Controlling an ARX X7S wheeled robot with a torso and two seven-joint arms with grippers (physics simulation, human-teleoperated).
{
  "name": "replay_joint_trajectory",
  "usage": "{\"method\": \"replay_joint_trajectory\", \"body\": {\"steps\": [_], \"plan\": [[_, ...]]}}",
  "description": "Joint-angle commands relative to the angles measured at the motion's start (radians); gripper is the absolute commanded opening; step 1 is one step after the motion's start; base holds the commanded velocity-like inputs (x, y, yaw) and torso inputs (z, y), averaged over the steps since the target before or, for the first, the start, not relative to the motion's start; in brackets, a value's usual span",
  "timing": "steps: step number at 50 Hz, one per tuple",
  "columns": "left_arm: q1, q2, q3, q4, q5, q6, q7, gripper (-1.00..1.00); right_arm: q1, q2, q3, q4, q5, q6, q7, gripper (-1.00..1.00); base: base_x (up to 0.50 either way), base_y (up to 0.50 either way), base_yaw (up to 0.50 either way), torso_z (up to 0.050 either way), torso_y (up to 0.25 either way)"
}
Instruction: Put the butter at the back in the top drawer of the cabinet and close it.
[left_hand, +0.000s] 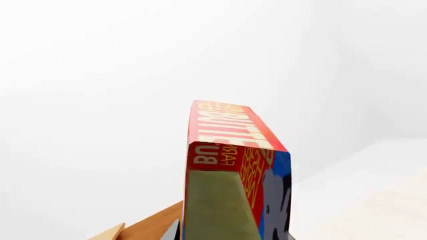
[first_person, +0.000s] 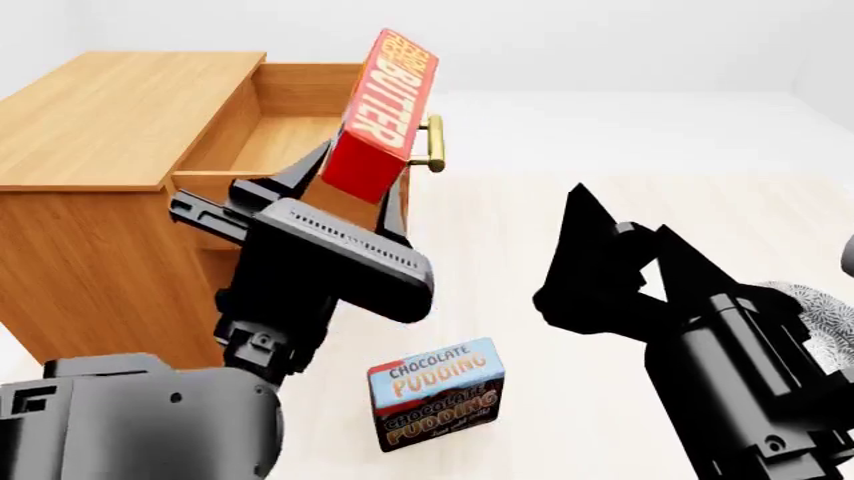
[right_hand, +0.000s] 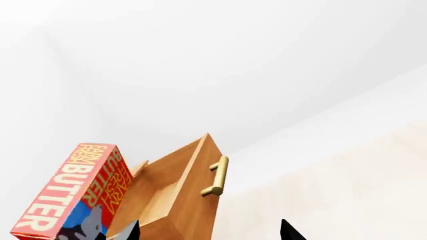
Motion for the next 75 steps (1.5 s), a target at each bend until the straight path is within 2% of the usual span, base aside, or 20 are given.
{"method": "replay_joint_trajectory", "body": {"steps": [1, 11, 19, 26, 37, 50, 75], "plan": [[-0.046, -0.054, -0.082, -0.081, -0.055, 0.049, 0.066, -1.00, -0.117, 0.043, 0.063, 0.007, -0.136, 0.027, -0.158, 1.00, 0.00, 0.00, 0.00, 0.000, 0.000], [-0.065, -0.066, -0.112, -0.178, -0.104, 0.067, 0.138, -1.00, -0.205, 0.077, 0.062, 0.034, -0.385, 0.091, -0.289, 1.00, 0.00, 0.00, 0.00, 0.000, 0.001], [-0.061, -0.058, -0.134, -0.231, -0.140, 0.092, 0.174, -1.00, -0.171, 0.123, -0.053, 0.019, -0.632, 0.218, -0.309, 1.00, 0.00, 0.00, 0.00, 0.001, 0.001], [-0.071, -0.038, -0.148, -0.275, -0.153, 0.094, 0.186, -1.00, -0.211, 0.125, -0.095, 0.060, -0.752, 0.188, -0.372, 1.00, 0.00, 0.00, 0.00, 0.000, 0.001], [-0.073, 0.031, -0.198, -0.423, -0.240, 0.129, 0.255, -1.00, -0.265, 0.126, -0.110, 0.092, -0.810, 0.137, -0.420, 1.00, 0.00, 0.00, 0.00, 0.000, 0.002], [-0.106, 0.146, -0.260, -0.716, -0.352, 0.135, 0.370, -1.00, -0.319, 0.135, -0.104, 0.096, -0.835, 0.092, -0.443, 1.00, 0.00, 0.00, 0.00, 0.001, 0.001], [-0.166, 0.281, -0.255, -0.822, -0.382, 0.045, 0.303, -1.00, -0.329, 0.132, -0.119, 0.122, -0.851, 0.063, -0.473, 1.00, 0.00, 0.00, 0.00, 0.000, 0.002]]}}
